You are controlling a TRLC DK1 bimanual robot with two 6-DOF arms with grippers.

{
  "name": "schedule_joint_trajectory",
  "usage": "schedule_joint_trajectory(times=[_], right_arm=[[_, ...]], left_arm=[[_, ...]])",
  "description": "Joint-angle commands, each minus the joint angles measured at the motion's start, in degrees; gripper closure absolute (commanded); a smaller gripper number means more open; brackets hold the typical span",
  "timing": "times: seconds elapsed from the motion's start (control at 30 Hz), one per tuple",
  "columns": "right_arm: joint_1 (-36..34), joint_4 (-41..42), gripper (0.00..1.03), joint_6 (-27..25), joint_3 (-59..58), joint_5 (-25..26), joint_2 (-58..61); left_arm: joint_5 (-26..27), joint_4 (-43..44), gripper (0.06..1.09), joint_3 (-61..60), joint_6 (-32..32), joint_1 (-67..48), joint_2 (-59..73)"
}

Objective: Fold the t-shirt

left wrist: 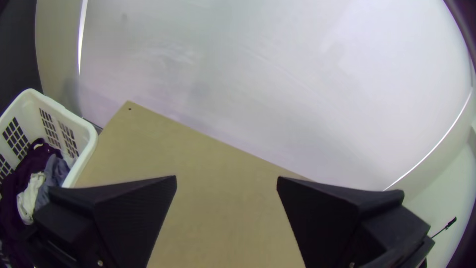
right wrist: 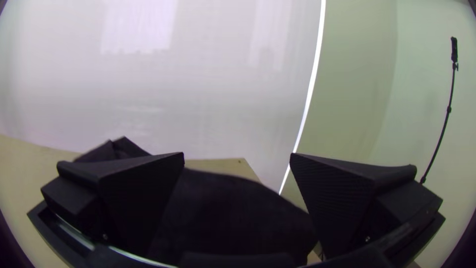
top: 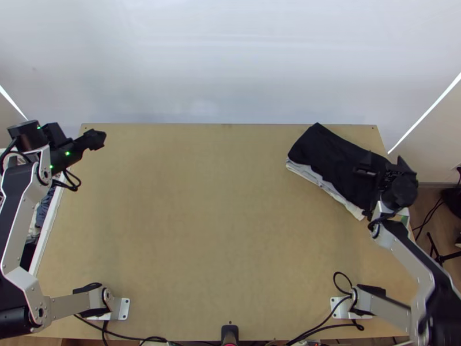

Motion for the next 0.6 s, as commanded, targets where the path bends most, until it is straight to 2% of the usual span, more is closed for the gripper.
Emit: schedule_joint_trajectory(times=[0.0,0.13,0.3,0.57], right_arm=[[-4.58,12.82,0.04,0.57,-3.70,0.97,18.44],[-4.14,13.26,0.04,0.92,-0.71,0.97,18.70],[-0.98,8.96,0.04,0.13,3.94,0.97,4.73],[2.54,9.48,0.04,-0.23,8.78,0.89,-17.07]], left_arm=[[-3.10,0.72,0.10,-3.74,2.14,1.87,-2.81],[-4.33,2.83,0.10,-6.64,2.49,3.81,-4.75],[-4.50,1.68,0.10,-7.08,2.49,6.00,-9.76],[-6.17,0.63,0.10,-9.89,2.32,8.20,-26.37]])
